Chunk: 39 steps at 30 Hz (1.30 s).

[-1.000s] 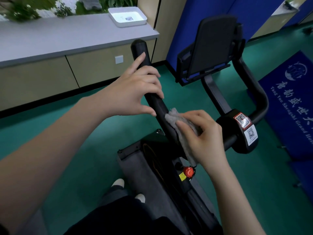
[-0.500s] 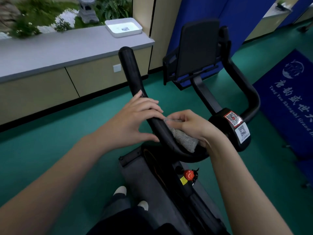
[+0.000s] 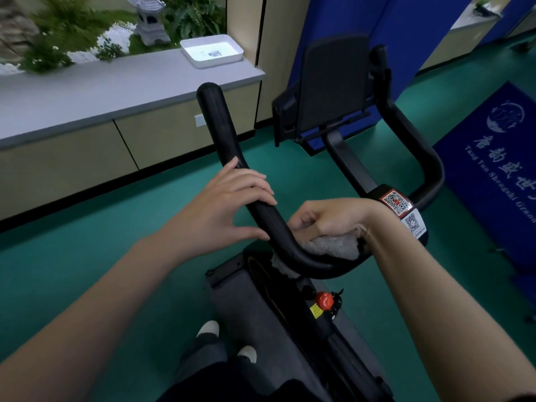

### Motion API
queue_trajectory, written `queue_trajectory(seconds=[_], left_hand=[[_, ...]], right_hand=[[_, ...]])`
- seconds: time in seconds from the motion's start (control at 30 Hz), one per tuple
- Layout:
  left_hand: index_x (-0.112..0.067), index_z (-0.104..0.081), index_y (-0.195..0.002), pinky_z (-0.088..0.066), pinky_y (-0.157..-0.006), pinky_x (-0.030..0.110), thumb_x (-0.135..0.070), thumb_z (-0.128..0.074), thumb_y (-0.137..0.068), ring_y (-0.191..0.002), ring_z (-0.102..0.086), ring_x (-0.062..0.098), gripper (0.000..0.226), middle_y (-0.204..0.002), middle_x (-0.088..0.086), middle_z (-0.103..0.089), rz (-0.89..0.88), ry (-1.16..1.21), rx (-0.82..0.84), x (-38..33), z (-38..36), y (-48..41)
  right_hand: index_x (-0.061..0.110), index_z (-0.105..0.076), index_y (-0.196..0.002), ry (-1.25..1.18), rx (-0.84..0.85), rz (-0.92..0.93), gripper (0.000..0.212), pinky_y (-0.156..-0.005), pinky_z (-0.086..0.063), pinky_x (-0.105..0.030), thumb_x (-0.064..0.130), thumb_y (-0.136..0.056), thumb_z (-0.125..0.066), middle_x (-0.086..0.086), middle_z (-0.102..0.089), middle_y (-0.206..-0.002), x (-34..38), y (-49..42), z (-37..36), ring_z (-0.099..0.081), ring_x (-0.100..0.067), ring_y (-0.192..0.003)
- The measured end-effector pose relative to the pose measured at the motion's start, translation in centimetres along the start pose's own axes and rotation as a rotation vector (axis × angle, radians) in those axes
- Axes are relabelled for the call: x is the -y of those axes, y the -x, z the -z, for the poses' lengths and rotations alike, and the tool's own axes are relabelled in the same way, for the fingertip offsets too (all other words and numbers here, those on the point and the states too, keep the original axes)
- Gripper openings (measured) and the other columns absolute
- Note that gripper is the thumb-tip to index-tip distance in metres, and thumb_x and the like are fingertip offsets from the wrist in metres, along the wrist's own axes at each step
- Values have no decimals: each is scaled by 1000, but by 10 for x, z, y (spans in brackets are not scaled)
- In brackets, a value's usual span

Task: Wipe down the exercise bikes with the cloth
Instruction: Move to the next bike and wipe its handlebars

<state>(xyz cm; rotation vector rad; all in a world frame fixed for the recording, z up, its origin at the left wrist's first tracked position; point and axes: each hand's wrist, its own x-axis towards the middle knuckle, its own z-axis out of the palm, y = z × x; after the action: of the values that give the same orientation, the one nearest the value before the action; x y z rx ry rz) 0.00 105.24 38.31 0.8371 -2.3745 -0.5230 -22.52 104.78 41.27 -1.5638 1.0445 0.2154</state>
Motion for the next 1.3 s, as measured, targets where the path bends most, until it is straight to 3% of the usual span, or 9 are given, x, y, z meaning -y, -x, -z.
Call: queue_trajectory(seconds=[0.13, 0.23, 0.3, 0.47, 0.57, 0.67, 0.83, 1.13, 1.3], left_hand=[[-26, -63, -109, -7, -120, 40, -60, -61, -74, -124, -44, 9, 49, -115, -11, -57, 2, -4, 3, 1, 1, -1], [-26, -62, -108, -5, -120, 40, -63, -62, -71, -120, -45, 9, 52, -112, -11, -55, -2, -39, 15, 0, 1, -2], [-27, -61, -107, -2, -120, 38, -64, -63, -69, -117, -44, 9, 52, -110, -11, -53, 0, -52, 16, 0, 0, -4], [-28, -61, -103, 2, -119, 30, -64, -63, -67, -112, -45, 8, 51, -105, -11, -54, 20, -25, -13, -1, -1, -6], [-26, -62, -102, 1, -119, 29, -64, -64, -66, -114, -45, 7, 53, -106, -10, -55, 29, -7, -29, -2, -3, -5], [-25, -64, -102, -2, -119, 33, -64, -64, -65, -113, -46, 7, 54, -105, -8, -56, 26, -4, -29, -1, -3, -4], [-26, -64, -102, -2, -118, 37, -66, -63, -65, -113, -47, 11, 55, -105, -9, -56, 7, -17, -3, 2, -1, -6], [-27, -66, -100, -6, -116, 34, -62, -60, -72, -104, -47, 9, 46, -100, -12, -58, -158, -36, 24, 16, 8, -14], [-26, -69, -99, -21, -97, 25, -60, -59, -73, -97, -49, 13, 44, -96, -11, -59, -292, -22, 116, 26, 18, -26]], right_hand=[[7, -71, -95, 112, -204, -31, 12, -77, -49, -20, 12, -91, -61, 2, -70, -86, 5, 32, -1, -63, -4, -77], [18, -72, -92, 196, -562, -86, 9, -77, -50, -23, 23, -89, -65, 5, -72, -83, 7, 50, -32, -64, -7, -80], [21, -72, -90, 182, -837, -64, 8, -74, -46, -17, 22, -88, -65, 5, -71, -81, 8, 55, -65, -62, -5, -79], [15, -73, -94, 119, -1402, 80, 16, -80, -37, -4, 15, -85, -60, 12, -64, -91, -10, 56, -125, -58, -5, -86], [4, -71, -97, 152, -1644, 89, 17, -85, -39, -8, 9, -86, -59, 4, -60, -95, -22, 47, -142, -60, -19, -86], [-2, -70, -100, 105, -1770, 118, 19, -89, -43, -14, 3, -83, -63, -6, -60, -99, -16, 27, -160, -60, -21, -90], [-2, -69, -104, 18, -1942, 121, 20, -90, -41, -13, 5, -87, -63, -13, -61, -99, 5, 2, -177, -58, -13, -94], [-5, -64, -101, -95, -2243, -78, 20, -86, -46, -21, 7, -86, -61, -8, -52, -101, 29, -39, -189, -53, -12, -93], [-8, -64, -99, -73, -2379, -123, 18, -89, -43, -15, 3, -85, -61, -9, -50, -100, 57, -75, -185, -53, -14, -93]])
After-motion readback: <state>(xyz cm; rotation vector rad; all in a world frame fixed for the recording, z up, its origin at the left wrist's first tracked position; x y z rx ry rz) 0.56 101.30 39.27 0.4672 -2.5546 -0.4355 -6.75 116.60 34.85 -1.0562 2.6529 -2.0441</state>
